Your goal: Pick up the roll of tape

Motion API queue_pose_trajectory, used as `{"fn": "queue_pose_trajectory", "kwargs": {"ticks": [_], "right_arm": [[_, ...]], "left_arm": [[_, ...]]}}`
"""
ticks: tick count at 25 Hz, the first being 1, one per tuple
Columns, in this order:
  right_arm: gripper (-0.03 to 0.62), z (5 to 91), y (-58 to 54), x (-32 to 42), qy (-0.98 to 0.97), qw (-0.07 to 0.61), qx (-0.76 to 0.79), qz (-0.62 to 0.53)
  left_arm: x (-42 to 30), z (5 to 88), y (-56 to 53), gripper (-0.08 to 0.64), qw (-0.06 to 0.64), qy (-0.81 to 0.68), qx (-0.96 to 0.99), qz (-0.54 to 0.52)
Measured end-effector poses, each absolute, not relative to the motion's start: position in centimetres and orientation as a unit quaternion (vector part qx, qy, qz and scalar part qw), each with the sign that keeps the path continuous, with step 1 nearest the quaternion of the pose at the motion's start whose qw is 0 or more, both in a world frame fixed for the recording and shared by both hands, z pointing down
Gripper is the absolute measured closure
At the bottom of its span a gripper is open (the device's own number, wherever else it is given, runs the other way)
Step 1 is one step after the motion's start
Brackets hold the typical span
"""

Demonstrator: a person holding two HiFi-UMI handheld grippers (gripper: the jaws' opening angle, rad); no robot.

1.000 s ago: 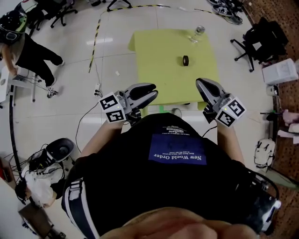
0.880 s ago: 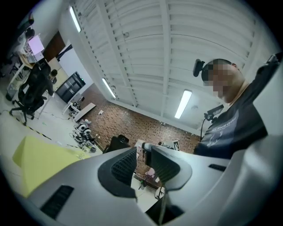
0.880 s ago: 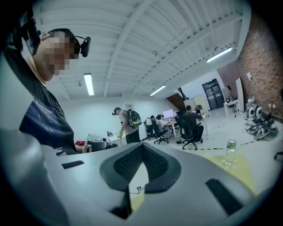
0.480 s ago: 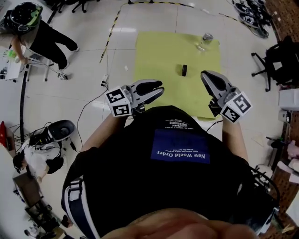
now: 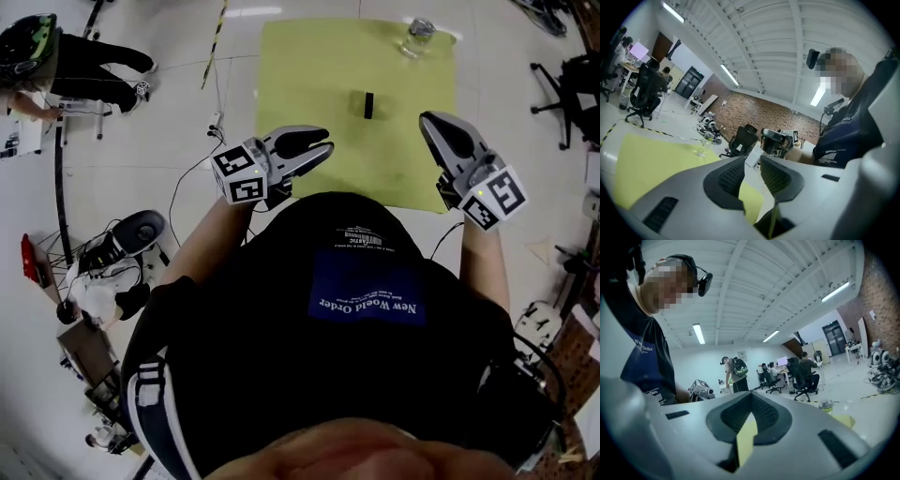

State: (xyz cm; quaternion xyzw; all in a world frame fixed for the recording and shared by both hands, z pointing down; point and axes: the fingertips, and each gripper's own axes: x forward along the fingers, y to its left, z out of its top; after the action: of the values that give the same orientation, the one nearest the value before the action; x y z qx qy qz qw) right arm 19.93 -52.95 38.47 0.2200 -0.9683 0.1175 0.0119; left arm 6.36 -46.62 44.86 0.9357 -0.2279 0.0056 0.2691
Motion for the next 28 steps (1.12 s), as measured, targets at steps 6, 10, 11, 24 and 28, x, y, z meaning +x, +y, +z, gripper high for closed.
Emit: {"fn": "queue_pose_trajectory", "kwargs": {"ticks": [6, 10, 11, 24, 28], "right_arm": [[0.606, 40.7, -52.9, 18.7, -0.956, 0.025, 0.258, 0.134], [0.606, 41.9, -52.8, 18.8, -0.95, 0.023, 0.278, 0.142], [0.606, 42.3, -52.8, 19.1, -0.948, 0.023, 0.281, 0.145], [0.606, 51.2, -54.8, 22.8, -0.93, 0.027, 0.309, 0.197], [0.606, 53.7, -55.9, 23.7, -0.926, 0.018, 0.314, 0.209]], "left_arm": [[4.5, 49.6, -49.8, 0.451, 0.299, -0.205, 0.932, 0.029], [4.9, 53.1, -51.1, 0.451, 0.321, -0.189, 0.926, 0.054], [5.4, 54.1, -51.4, 0.449, 0.326, -0.187, 0.925, 0.062], [10.9, 65.7, -59.2, 0.279, 0.382, -0.194, 0.891, 0.154], [12.0, 68.7, -60.1, 0.279, 0.414, -0.188, 0.877, 0.155]]}}
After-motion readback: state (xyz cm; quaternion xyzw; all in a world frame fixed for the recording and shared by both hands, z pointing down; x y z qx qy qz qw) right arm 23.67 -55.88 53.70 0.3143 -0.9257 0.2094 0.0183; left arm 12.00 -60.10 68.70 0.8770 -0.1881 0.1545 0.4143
